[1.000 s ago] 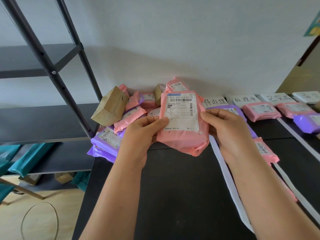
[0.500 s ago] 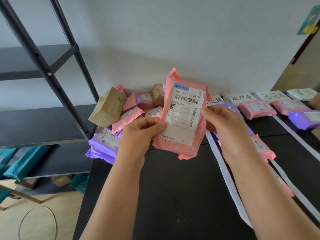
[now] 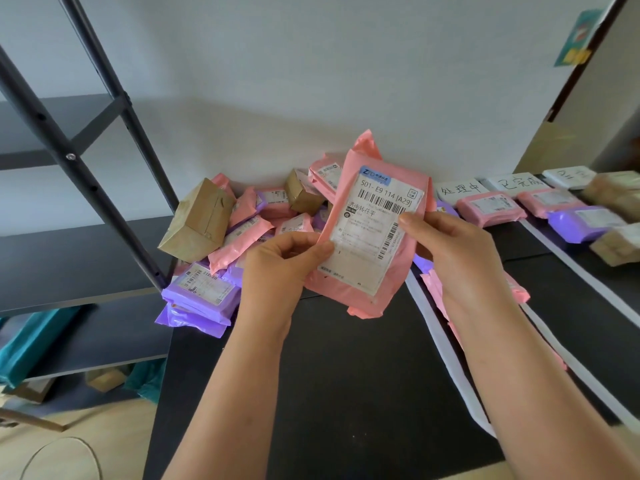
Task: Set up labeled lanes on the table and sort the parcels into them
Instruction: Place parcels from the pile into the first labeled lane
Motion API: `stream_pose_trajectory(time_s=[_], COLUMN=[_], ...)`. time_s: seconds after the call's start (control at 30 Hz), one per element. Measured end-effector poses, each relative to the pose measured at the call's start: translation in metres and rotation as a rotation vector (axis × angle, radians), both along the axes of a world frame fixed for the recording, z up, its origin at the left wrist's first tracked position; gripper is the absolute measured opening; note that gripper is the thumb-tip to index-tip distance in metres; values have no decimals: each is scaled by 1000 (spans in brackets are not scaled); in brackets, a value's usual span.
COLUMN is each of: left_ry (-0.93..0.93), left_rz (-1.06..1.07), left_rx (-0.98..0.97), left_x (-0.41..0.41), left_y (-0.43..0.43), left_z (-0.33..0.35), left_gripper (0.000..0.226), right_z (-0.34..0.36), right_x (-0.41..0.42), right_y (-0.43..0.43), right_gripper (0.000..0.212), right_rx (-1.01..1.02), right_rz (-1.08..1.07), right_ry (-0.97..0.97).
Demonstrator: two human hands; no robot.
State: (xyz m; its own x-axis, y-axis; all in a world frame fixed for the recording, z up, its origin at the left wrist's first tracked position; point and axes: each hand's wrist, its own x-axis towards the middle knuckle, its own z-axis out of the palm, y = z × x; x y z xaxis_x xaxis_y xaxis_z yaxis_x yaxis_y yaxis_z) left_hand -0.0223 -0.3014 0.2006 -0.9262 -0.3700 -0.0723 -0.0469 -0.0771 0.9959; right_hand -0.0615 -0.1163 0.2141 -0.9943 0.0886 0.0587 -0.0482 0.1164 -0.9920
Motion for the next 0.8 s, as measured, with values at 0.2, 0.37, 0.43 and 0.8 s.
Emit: stream_pose_trajectory(time_s=[0.2,0.37,0.43,0.8], left_ry=[-32,-169,-187,-172], left_rz=[212,121,62,146], left_rx=[-22,47,78,122], left_x=[-4,-4,-3,-8], left_y=[9,21,25,20], left_z=[-12,-25,-25,-25], left_gripper=[30,31,26,38], right_z=[-2,1,1,5], right_x=[4,8,8,12], right_y=[4,4,3,-5], right_gripper=[10,16,16,8], right_rx=[-114,-110,-100,-100], right_rz=[-116,-157,-166,-142], right_ry=[-26,-14,-16,-28])
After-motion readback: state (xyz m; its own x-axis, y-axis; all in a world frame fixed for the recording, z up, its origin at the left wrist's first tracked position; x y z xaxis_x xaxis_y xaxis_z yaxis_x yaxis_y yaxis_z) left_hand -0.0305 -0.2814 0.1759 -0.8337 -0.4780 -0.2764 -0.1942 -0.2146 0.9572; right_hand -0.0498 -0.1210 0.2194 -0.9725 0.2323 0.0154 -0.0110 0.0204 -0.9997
